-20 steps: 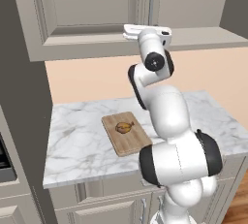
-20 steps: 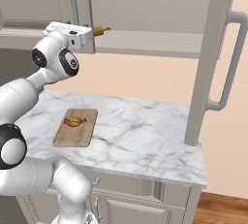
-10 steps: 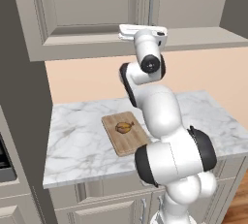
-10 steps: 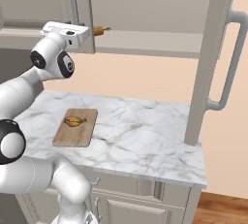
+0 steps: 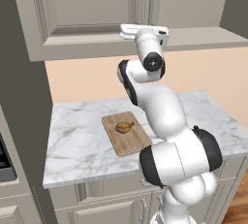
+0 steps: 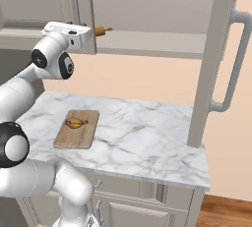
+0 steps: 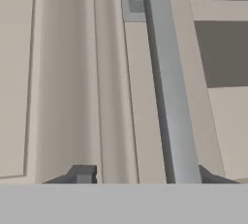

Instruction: Open the cabinet, retrieve the rolling pin, and place it next to the meat on the cutting board to prepare for tenderizing.

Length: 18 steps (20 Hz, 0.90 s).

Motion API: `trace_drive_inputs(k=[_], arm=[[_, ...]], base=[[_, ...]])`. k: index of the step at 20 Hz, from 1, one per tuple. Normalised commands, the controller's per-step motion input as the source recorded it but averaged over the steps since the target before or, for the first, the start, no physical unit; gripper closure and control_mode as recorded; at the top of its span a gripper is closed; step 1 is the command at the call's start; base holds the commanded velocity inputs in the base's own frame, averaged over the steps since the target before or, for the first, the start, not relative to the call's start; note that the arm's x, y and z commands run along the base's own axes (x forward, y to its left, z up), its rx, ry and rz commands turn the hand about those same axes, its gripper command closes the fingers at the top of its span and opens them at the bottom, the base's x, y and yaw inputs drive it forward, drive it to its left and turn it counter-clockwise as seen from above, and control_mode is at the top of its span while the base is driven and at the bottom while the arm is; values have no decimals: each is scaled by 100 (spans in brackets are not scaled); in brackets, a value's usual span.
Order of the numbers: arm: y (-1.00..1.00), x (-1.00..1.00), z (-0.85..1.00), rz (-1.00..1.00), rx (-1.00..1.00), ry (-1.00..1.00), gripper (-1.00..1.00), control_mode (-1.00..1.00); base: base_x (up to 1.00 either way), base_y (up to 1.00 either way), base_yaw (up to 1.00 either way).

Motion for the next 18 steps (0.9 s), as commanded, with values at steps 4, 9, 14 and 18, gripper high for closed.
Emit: trace_drive_inputs(k=[4,9,14,18], arm=[[-65,12,-8,0,1,2,100,-100],[-57,12,-13,0,1,2,100,-100],[-76,2,-4,0,6,0,100,-100],[-55,1,-10,0,3,0,100,-100]], base=[[0,0,0],[0,0,0],[0,0,0],[0,0,0]])
